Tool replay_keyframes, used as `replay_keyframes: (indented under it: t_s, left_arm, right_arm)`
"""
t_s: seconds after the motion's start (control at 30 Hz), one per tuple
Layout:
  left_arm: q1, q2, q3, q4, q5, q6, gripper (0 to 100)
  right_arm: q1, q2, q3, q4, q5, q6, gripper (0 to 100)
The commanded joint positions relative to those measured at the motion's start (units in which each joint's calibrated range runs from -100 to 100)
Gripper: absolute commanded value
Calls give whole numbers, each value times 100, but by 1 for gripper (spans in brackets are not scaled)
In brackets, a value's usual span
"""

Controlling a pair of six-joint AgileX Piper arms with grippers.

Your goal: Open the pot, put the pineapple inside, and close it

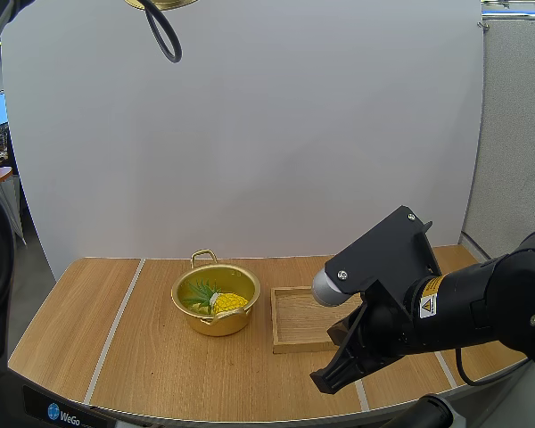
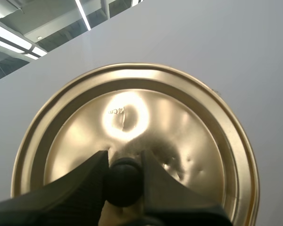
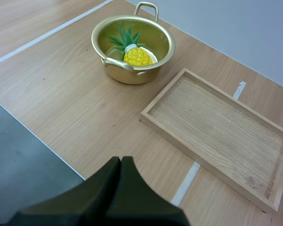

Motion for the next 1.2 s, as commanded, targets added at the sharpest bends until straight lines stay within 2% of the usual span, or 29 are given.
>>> replay_keyframes:
  t_s: [0.0, 0.5, 0.8, 1.17]
  left_arm:
    - [-19, -13, -26, 30, -236, -25, 0]
    - [-19, -13, -26, -124, -169, -25, 0]
    - [-19, -111, -26, -124, 2666, -25, 0]
    - [-19, -144, 319, -51, 2666, -99, 0]
  right_arm:
    - [-85, -45, -2, 27, -253, 29, 0]
    - [-153, -31, -2, -123, -773, 192, 0]
    - [-153, -31, -2, -134, -847, 192, 0]
    - [-153, -31, -2, -134, -847, 192, 0]
